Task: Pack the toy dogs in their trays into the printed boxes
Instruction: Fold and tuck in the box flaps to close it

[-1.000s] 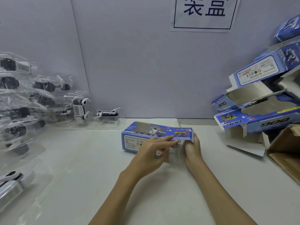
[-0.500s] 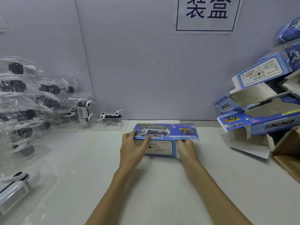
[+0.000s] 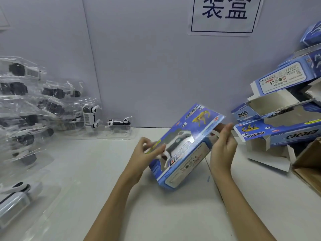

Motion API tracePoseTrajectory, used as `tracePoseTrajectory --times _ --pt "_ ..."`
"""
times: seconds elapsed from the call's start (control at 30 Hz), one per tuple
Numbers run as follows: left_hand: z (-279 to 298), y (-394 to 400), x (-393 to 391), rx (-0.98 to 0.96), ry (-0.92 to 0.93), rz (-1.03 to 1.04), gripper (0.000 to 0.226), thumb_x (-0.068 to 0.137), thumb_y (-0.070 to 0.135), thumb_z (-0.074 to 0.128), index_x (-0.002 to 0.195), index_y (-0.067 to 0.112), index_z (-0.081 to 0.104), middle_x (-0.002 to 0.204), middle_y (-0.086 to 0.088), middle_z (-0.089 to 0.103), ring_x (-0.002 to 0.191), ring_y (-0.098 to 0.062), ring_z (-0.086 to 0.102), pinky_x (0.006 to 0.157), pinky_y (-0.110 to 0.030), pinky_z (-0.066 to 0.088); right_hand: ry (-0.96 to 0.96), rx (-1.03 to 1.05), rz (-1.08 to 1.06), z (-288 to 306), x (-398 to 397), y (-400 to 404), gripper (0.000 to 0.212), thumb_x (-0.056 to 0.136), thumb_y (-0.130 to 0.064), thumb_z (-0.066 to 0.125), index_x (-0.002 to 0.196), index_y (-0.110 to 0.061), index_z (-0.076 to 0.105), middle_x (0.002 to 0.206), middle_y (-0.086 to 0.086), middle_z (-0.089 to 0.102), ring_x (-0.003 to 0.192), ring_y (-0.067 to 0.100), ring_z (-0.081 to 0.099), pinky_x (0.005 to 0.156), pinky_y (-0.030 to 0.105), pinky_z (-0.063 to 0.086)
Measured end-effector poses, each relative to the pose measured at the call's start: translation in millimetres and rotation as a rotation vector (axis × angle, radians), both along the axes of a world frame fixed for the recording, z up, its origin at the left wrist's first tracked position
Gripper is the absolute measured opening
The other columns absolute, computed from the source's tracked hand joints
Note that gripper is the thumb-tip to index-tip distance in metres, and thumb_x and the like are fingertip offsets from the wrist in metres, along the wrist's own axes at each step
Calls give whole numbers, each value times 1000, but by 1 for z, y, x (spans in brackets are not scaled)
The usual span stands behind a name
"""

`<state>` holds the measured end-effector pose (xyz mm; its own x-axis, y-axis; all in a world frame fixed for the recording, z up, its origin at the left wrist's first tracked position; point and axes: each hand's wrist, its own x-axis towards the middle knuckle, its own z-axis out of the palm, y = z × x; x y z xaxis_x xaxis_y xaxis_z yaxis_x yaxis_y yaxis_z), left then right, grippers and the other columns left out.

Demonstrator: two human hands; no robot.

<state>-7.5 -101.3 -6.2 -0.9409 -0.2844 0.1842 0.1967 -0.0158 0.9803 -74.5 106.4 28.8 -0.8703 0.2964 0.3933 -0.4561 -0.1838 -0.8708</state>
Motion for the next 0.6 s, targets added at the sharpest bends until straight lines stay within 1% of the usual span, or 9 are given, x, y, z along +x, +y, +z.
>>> tracePoseTrajectory --times 0.03,0.1,0.2,0.27,0.37,0.43,0.5,0.57,0.6 --pt "1 1 1 -42 -17 -45 53 85 40 86 93 14 40 109 -5 78 94 -33 77 61 -36 57 -2 -13 -2 -2 0 -2 55 108 -58 33 107 -19 71 101 -4 76 101 15 72 91 31 55" --pt "2 3 3 -68 -23 -51 50 86 39 84 93 13 42 107 -7 79 91 -34 78 63 -40 57 9 -72 18 -4 0 -1 62 107 -60 35 121 -9 67 114 6 73 113 23 69 100 38 52" --pt "6 7 5 21 29 -6 50 82 36 88 104 17 47 106 -7 80 87 -32 78 63 -37 60 168 8 78 -4 -2 4 54 104 -58 42 128 -13 58 127 7 66 124 23 61 107 45 48" --pt "8 13 5 59 79 35 57 76 40 92 111 22 51 105 -6 80 88 -30 78 66 -34 62 236 158 69 -5 -1 -1 55 98 -56 55 135 -17 50 138 8 55 132 23 53 110 42 49" --pt "6 22 2 57 143 123 54 70 42 92 110 33 58 103 -3 80 90 -26 78 69 -33 63 239 275 30 -9 4 -15 82 91 -50 74 154 -18 34 161 10 30 152 29 32 119 35 40" --pt "4 24 1 59 174 168 50 70 39 92 109 37 62 103 1 79 93 -23 78 68 -30 62 188 293 83 -11 5 -21 101 88 -49 78 165 -24 17 173 5 11 160 24 17 126 41 30" --pt "1 23 1 36 177 162 54 70 37 93 115 39 64 104 5 77 96 -21 76 68 -31 62 171 315 112 -11 4 -21 114 83 -46 77 167 -28 3 176 -3 1 162 17 12 128 49 27" --pt "1 23 2 -23 141 91 64 74 35 94 128 44 62 107 8 72 102 -20 72 69 -34 62 187 318 113 -10 5 -21 116 84 -44 78 167 -31 -1 175 -10 3 161 10 13 127 50 30" --pt "1 23 3 -54 124 40 69 76 35 93 134 49 58 110 8 69 104 -18 70 70 -34 63 206 292 124 -9 5 -20 114 86 -40 79 167 -31 -1 174 -13 7 158 4 20 124 46 36"
